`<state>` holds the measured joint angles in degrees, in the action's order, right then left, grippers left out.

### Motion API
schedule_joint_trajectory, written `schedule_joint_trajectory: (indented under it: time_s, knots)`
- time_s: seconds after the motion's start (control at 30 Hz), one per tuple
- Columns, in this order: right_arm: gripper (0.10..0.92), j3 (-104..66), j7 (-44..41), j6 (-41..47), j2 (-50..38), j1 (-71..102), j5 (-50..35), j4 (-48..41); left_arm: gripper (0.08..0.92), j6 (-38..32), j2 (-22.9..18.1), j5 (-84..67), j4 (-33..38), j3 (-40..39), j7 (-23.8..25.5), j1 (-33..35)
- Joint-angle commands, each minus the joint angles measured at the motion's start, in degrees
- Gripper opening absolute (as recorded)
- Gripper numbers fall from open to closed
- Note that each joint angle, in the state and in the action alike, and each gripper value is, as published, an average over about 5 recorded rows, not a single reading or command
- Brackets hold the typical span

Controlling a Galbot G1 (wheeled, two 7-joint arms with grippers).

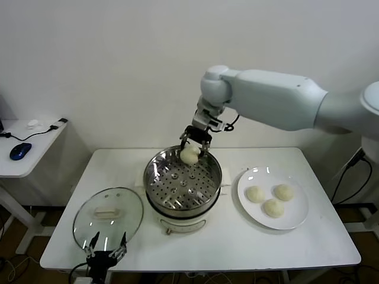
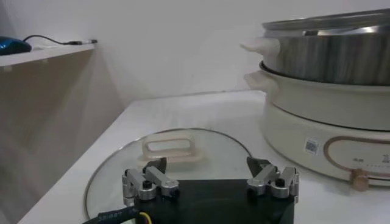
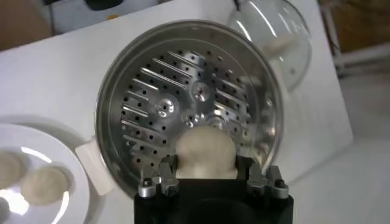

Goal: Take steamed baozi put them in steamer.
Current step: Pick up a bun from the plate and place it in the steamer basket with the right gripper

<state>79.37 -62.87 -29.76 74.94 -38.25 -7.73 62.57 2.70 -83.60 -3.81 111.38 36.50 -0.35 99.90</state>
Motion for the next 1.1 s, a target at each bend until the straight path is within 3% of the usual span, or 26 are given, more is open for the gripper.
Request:
schedule_joint_trajectory:
  time_s: [0.03,0.33,0.73,1.0,1.1]
  knots:
    - [0.637,-2.5,1.83,-9.7,3.13,7.94,12.67,-6.6,0.823,-0.07,0.09,0.09,0.12,-0.11,-0.07,0.31]
    - [0.636,-7.25,4.65,-11.4,6.64,13.06,18.69,-16.55,0.823,-0.44,-0.03,0.39,0.0,-0.63,-0.65,0.49]
    - [0.641,-8.57,6.56,-12.7,11.08,15.19,18.96,-24.11,0.823,-0.9,0.12,0.15,-0.97,-0.34,-1.36,-0.04]
    - [0.806,-8.19,7.52,-12.86,10.81,13.76,15.41,-22.62,0.823,-0.85,0.13,0.03,-0.91,-0.33,-1.41,-0.44]
    - [0.82,-6.5,4.99,-12.64,8.56,10.46,9.99,-19.03,0.823,-0.81,0.07,0.07,-0.77,-0.36,-1.42,-0.49]
